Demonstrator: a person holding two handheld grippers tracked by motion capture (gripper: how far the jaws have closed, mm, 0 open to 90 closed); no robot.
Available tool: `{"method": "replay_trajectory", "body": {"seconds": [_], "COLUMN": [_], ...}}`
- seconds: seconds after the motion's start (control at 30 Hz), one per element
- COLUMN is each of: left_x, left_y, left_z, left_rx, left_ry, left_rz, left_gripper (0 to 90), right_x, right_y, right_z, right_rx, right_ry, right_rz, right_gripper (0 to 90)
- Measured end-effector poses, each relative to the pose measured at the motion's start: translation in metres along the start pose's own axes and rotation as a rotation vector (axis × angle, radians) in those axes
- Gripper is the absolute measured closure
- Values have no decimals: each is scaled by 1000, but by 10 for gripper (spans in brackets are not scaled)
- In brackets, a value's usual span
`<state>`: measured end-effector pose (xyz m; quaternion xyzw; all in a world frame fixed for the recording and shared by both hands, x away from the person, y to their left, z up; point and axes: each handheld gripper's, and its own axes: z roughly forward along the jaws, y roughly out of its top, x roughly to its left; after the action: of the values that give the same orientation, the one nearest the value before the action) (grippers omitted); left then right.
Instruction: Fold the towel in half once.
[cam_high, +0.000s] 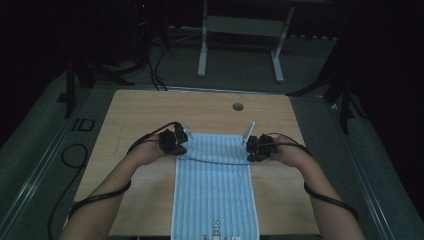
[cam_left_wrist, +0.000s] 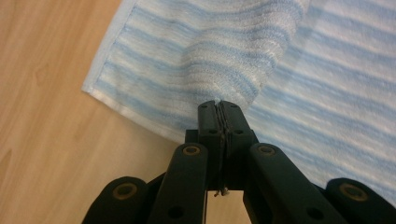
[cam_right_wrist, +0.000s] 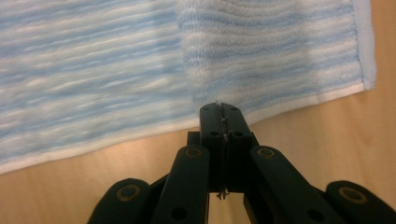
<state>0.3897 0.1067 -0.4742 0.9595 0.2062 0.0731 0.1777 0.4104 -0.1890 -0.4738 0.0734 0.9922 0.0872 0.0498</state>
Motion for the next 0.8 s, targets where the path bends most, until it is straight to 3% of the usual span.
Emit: {"method": "replay_trajectory", "body": {"seconds": [0.03,0.1,0.2,0.47,0.6,0.67,0.8], "left_x": [-5,-13,-20,-23,-22,-18,-7], "left_y": [-3,-9,-16,-26,-26,-25,-21], "left_z": [1,6,17,35,32,25,7], "left_rx": [6,23,51,67,73,60,13], "left_ry": [11,-22,-37,-67,-80,-84,-35], "left_rz": [5,-1,-4,-24,-13,-27,-55], "left_gripper": [889,889,888,884,869,824,668], "right_x": [5,13,22,29,29,28,16], "right_y": [-1,-2,-3,-3,-2,-1,1], "right_z": [2,6,16,34,35,31,14], "right_rx": [5,10,26,43,47,42,14], "right_ry": [4,8,27,69,83,81,80], "right_rz": [-16,-24,-32,-29,-28,-42,-38], "right_gripper": [895,895,894,895,893,889,870]}}
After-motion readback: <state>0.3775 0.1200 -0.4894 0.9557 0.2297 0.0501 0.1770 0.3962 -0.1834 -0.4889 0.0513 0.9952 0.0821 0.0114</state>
